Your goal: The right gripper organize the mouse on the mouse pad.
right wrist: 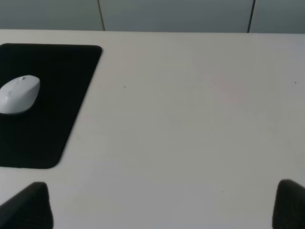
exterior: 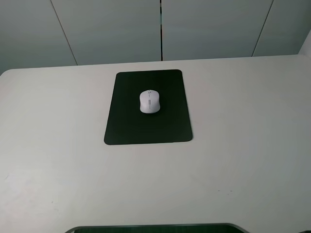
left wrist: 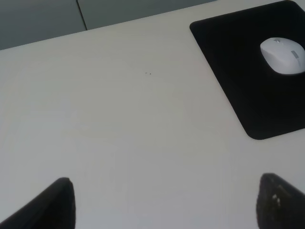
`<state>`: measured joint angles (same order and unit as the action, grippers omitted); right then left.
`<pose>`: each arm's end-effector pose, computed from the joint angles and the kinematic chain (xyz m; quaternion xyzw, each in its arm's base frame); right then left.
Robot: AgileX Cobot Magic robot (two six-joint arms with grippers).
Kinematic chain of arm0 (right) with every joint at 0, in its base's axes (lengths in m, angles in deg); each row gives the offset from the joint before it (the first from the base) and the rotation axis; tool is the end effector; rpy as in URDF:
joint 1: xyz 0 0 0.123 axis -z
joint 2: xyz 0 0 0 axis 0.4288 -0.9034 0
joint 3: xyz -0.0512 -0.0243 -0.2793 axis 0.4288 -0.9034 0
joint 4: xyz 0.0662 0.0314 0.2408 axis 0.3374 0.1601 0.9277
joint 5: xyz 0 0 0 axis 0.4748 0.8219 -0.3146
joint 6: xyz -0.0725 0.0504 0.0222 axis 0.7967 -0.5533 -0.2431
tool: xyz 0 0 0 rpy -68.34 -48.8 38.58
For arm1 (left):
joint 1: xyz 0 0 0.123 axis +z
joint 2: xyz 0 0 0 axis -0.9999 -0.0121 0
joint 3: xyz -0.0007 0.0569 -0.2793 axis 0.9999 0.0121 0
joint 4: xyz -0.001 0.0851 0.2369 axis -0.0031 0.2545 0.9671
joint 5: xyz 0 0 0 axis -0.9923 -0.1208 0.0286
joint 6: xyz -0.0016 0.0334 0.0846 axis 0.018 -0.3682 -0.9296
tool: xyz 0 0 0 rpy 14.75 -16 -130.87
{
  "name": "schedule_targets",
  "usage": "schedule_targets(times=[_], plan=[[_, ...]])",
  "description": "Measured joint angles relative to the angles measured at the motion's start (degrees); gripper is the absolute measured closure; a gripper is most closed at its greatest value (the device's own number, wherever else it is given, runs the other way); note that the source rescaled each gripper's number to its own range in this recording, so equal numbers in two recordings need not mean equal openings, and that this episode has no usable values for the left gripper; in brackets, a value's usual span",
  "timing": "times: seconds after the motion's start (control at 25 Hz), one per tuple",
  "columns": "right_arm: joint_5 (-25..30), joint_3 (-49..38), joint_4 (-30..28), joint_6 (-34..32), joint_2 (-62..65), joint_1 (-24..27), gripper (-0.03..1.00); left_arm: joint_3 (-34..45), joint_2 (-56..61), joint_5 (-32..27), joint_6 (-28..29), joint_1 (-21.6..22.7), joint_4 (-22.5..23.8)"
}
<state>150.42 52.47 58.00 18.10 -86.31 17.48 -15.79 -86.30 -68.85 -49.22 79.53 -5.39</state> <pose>-0.0077 -0.0002 0.2769 -0.0439 0.8595 0.0498 0.5067 -0.0066 0.0027 0.2787 0.0961 0.8504 -0.0205 0.5169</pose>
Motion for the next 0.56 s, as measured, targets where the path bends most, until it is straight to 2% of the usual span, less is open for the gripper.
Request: schedule_targets(times=[0.56], plan=[[0.0,0.0,0.1,0.11,0.0,4.64,-0.03,0.0,0.0,0.0,0.0,0.0,0.0]])
